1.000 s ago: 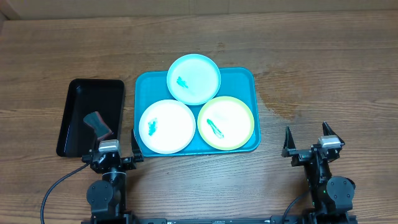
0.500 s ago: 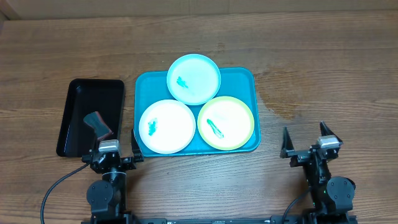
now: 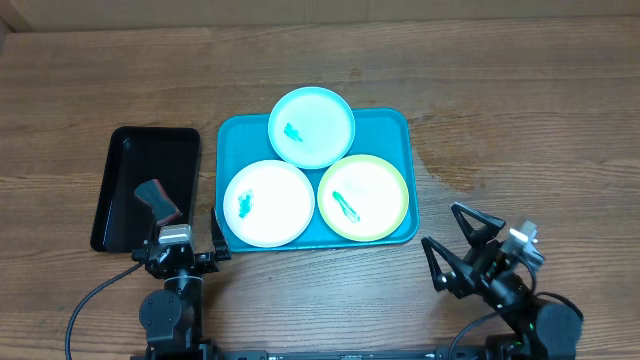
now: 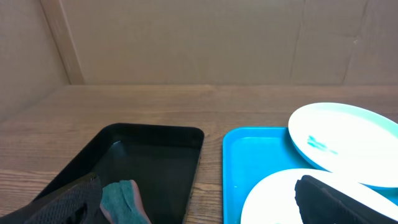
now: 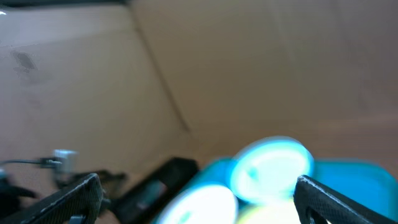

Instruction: Clean dirty plates on tray and stack at the side

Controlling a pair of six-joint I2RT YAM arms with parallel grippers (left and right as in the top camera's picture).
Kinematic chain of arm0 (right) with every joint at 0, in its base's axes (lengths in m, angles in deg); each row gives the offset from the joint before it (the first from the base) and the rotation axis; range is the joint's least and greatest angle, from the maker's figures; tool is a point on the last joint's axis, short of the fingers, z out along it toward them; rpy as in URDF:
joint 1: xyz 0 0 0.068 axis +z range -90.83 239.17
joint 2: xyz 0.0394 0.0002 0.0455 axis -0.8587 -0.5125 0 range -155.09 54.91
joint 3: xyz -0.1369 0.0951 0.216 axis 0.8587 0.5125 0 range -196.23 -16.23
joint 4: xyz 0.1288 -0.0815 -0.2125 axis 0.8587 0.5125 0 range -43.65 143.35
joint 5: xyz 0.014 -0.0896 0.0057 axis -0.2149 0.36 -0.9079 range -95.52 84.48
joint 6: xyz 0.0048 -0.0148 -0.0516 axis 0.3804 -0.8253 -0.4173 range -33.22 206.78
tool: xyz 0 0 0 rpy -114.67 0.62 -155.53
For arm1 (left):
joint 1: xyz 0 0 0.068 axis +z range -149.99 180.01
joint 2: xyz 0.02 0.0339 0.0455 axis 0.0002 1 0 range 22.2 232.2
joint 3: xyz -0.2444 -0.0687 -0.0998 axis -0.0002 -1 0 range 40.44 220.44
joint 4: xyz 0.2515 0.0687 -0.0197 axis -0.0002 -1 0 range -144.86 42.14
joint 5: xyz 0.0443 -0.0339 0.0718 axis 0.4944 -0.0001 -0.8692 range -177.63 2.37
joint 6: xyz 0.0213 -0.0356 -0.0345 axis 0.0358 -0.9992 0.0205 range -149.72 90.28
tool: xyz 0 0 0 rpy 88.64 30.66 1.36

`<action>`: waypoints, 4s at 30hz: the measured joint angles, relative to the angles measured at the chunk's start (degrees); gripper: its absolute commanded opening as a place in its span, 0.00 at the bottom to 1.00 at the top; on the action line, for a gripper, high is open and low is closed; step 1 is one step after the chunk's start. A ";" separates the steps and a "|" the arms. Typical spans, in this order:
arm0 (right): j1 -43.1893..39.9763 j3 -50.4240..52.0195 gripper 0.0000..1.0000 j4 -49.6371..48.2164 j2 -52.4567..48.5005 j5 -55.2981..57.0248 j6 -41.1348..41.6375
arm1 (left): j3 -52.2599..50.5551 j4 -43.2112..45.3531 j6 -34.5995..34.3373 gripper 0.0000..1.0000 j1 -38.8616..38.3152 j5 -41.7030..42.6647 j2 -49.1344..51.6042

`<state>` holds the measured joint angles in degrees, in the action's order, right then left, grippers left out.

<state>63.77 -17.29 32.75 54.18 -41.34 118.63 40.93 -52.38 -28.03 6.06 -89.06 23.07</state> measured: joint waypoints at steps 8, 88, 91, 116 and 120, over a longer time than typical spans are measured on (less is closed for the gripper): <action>0.00 0.00 1.00 1.79 0.11 2.49 4.15 | 0.00 -0.04 0.00 1.00 0.00 0.20 0.00; 0.00 0.00 1.00 16.63 0.04 5.22 11.26 | 0.00 0.00 0.00 1.00 0.00 0.35 0.00; -0.02 0.00 1.00 16.63 0.04 4.04 15.15 | 0.00 0.00 0.00 1.00 0.00 0.35 0.00; -0.02 -0.04 0.99 4.79 0.04 -4.46 23.12 | 3.67 34.95 -21.33 1.00 0.00 25.62 0.04; 0.00 -1.95 1.00 7.52 -0.11 -4.28 19.80 | 16.94 17.73 -20.33 1.00 0.00 25.20 4.22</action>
<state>63.77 -19.24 40.27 54.07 -45.62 138.43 57.87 -34.65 -48.36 6.06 -63.86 27.29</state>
